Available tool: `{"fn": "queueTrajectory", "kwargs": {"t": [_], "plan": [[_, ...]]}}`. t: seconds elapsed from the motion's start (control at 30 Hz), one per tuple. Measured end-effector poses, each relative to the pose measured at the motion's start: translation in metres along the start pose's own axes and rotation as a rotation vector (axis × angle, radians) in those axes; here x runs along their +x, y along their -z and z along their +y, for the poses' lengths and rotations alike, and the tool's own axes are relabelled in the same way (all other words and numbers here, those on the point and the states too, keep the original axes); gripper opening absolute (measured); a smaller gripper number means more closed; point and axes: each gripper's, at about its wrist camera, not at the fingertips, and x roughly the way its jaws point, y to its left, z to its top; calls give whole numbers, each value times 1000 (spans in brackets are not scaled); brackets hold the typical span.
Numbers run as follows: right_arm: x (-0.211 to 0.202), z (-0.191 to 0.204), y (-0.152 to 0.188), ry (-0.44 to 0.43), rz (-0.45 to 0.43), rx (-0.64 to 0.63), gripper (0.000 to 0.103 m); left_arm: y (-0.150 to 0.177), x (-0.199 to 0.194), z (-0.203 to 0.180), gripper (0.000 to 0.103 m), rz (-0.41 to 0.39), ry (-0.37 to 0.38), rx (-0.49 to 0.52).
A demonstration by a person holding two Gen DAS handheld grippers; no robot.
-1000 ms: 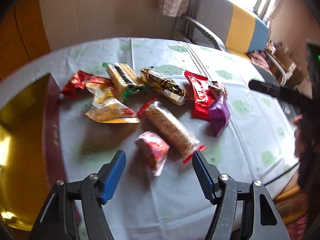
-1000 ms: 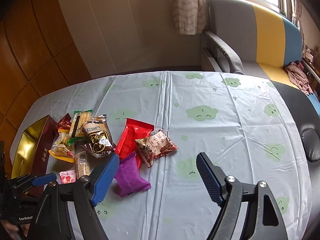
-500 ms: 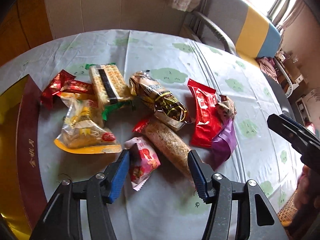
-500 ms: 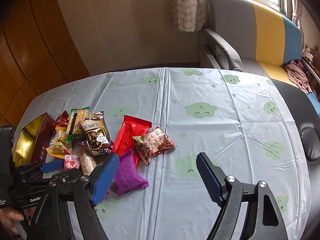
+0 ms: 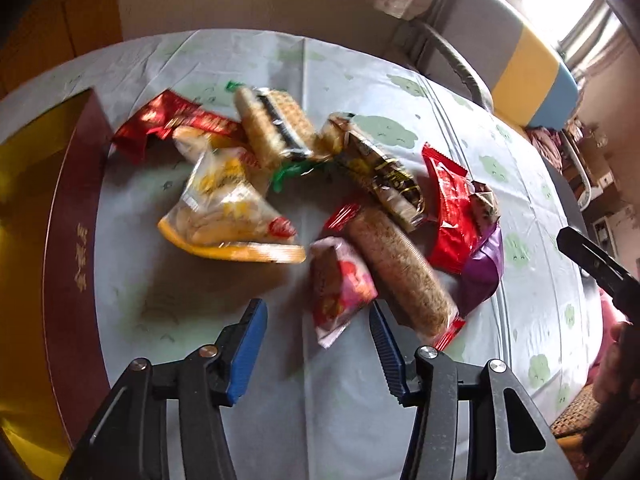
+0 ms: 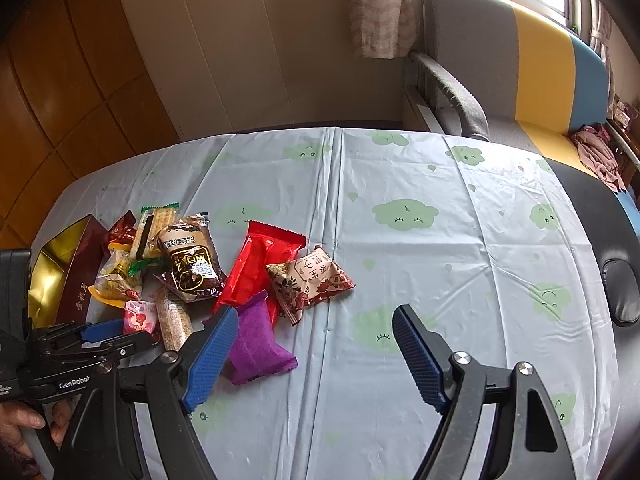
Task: Organize snacks
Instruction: 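Grasp the small pink pouch with the left tool, then carry the pink pouch into the gold box and release with left while right grasps purple pack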
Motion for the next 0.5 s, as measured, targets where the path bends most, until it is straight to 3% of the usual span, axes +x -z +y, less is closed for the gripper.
{"fn": "queueTrajectory", "kwargs": {"t": [0.07,0.17,0.33,0.5], "plan": [[0,0,0,-4,-1,0,81,-4,1,-12,50,-3,-25,45],[-1,0,-1,-17,-12,-7,79,-8,11,-12,35,-6,-50,72],[7,2,1,-42,25,-8,70,7,-6,-2,30,-38,18,75],[13,15,5,-116,56,-48,69,23,-53,6,30,-115,87,108]]}}
